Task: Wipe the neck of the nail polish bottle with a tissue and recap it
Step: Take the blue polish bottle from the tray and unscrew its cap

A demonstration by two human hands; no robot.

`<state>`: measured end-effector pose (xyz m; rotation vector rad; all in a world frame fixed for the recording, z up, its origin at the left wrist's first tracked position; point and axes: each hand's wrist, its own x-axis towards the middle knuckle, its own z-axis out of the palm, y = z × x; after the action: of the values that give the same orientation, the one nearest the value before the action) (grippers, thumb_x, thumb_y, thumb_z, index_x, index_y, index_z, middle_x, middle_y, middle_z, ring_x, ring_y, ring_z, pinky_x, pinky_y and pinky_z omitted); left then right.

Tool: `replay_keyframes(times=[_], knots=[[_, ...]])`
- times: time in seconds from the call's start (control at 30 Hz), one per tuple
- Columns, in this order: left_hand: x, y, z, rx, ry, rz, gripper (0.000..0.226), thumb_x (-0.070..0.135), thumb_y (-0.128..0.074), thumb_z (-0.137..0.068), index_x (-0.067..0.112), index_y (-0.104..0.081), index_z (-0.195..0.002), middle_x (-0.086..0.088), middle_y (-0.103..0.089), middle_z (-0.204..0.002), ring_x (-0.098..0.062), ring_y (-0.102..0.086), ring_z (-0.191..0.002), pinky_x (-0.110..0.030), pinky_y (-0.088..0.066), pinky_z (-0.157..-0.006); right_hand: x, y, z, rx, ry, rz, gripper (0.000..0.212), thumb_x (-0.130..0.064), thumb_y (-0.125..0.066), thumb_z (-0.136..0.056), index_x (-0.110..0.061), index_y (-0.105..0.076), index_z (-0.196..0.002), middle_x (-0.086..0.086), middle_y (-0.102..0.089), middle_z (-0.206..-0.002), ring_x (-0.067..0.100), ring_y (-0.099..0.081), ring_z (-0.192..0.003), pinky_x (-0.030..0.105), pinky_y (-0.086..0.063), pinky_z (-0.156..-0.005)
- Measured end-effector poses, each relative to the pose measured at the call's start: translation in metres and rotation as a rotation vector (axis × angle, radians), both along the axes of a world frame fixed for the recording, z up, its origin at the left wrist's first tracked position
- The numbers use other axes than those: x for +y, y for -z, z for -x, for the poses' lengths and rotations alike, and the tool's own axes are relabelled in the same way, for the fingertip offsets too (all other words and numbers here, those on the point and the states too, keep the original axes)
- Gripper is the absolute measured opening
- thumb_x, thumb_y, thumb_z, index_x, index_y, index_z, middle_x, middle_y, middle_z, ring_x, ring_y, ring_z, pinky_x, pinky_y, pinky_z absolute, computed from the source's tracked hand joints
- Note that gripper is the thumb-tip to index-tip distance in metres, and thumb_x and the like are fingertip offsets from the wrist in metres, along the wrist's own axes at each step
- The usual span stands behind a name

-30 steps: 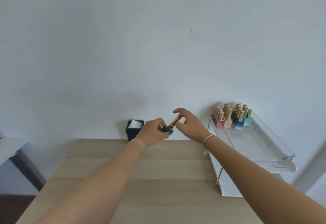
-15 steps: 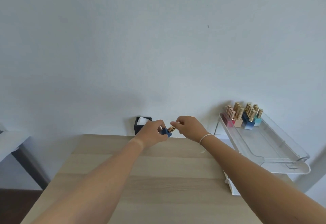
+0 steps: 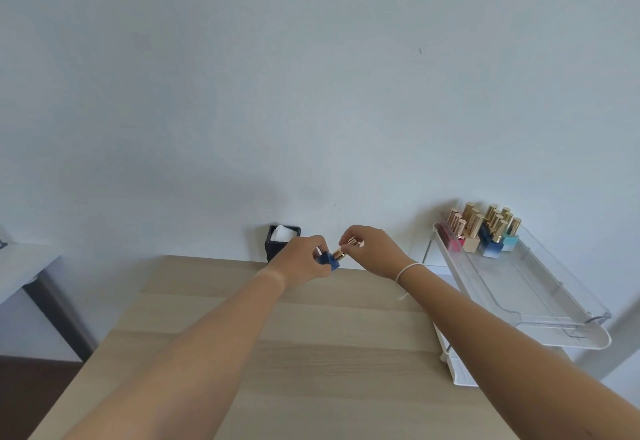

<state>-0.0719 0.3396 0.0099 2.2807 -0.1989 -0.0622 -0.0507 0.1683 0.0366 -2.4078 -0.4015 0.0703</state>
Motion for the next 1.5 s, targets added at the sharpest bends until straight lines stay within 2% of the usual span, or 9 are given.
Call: replay_keyframes(times=[0.07,0.13,0.23,0.33,0.5,0.67,0.8,1.07,1.5], knots=[[0.0,-0.001,0.0,0.001,0.003,-0.003,0.011,0.024,-0.065,-0.074,0.026,-0.056,-0.08,0.007,-0.058,-0.073,-0.009,-0.05,-0.06,-0.018,-0.038,-0.054,0.001,0.0,0.002,0.002,-0.029,-0.028,0.019,-0.019,-0.053,-0.083,-0.025,-0.059,-0.1,-0.001,-0.055,-0.097,0.011,-0.051,-0.079,0.02,-0.038,-0.066],[-0.001,-0.002,0.0,-0.005,0.003,-0.006,0.013,0.027,-0.066,-0.074,0.024,-0.057,-0.084,0.008,-0.057,-0.073,-0.009,-0.051,-0.062,-0.019,-0.039,-0.056,0.002,-0.002,0.004,0.018,-0.001,-0.028,0.027,-0.03,-0.057,-0.083,-0.026,-0.055,-0.11,-0.005,-0.054,-0.094,0.008,-0.052,-0.078,0.022,-0.038,-0.069],[-0.003,-0.003,0.002,-0.004,0.008,-0.017,0.016,0.025,-0.065,-0.074,0.02,-0.059,-0.087,0.007,-0.058,-0.075,-0.013,-0.052,-0.066,-0.019,-0.039,-0.057,0.001,-0.002,0.004,0.019,0.063,0.027,0.024,-0.039,-0.054,-0.086,-0.018,-0.062,-0.094,-0.007,-0.057,-0.075,0.008,-0.048,-0.061,0.022,-0.036,-0.057],[-0.004,-0.004,0.002,-0.003,0.016,-0.014,0.014,0.024,-0.066,-0.075,0.02,-0.059,-0.087,0.007,-0.057,-0.074,-0.01,-0.05,-0.062,-0.018,-0.038,-0.054,0.0,-0.001,0.005,-0.013,0.057,0.028,0.018,-0.026,-0.051,-0.088,-0.015,-0.065,-0.088,-0.001,-0.061,-0.084,0.01,-0.047,-0.06,0.023,-0.036,-0.054],[-0.003,-0.005,0.002,-0.009,0.011,-0.011,0.015,0.031,-0.068,-0.073,0.022,-0.058,-0.08,0.008,-0.057,-0.071,-0.009,-0.048,-0.059,-0.02,-0.037,-0.055,-0.008,-0.005,0.005,-0.053,0.05,-0.011,0.017,-0.014,-0.049,-0.086,-0.019,-0.064,-0.094,0.001,-0.063,-0.104,0.014,-0.054,-0.086,0.024,-0.043,-0.072],[-0.002,-0.003,0.003,-0.009,0.018,0.005,0.015,0.032,-0.07,-0.073,0.023,-0.058,-0.077,0.008,-0.057,-0.07,-0.009,-0.047,-0.058,-0.019,-0.036,-0.055,-0.017,-0.009,0.004,-0.057,0.078,-0.032,0.018,-0.013,-0.046,-0.086,-0.02,-0.063,-0.088,0.003,-0.063,-0.103,0.018,-0.055,-0.084,0.019,-0.041,-0.064],[-0.002,-0.004,0.003,-0.007,0.039,-0.019,0.013,0.028,-0.068,-0.074,0.026,-0.056,-0.075,0.01,-0.055,-0.069,-0.008,-0.047,-0.057,-0.019,-0.036,-0.055,-0.018,-0.01,0.005,-0.063,0.075,-0.042,0.017,-0.014,-0.046,-0.087,-0.017,-0.062,-0.089,0.003,-0.062,-0.103,0.012,-0.049,-0.069,0.02,-0.039,-0.058],[-0.001,-0.005,0.004,-0.014,0.034,-0.035,0.014,0.028,-0.067,-0.073,0.022,-0.058,-0.082,0.01,-0.056,-0.07,-0.008,-0.047,-0.058,-0.02,-0.037,-0.055,-0.018,-0.011,0.004,-0.099,0.079,0.045,0.015,-0.019,-0.047,-0.09,-0.015,-0.062,-0.091,0.005,-0.063,-0.104,0.018,-0.053,-0.085,0.028,-0.041,-0.072],[0.001,-0.003,0.001,-0.002,0.02,-0.031,0.013,0.025,-0.067,-0.075,0.019,-0.058,-0.084,0.008,-0.056,-0.069,-0.01,-0.046,-0.058,-0.02,-0.035,-0.053,-0.016,-0.008,0.004,-0.092,0.053,0.014,0.013,-0.021,-0.048,-0.089,-0.02,-0.06,-0.083,0.002,-0.062,-0.099,0.007,-0.045,-0.06,0.021,-0.034,-0.055]])
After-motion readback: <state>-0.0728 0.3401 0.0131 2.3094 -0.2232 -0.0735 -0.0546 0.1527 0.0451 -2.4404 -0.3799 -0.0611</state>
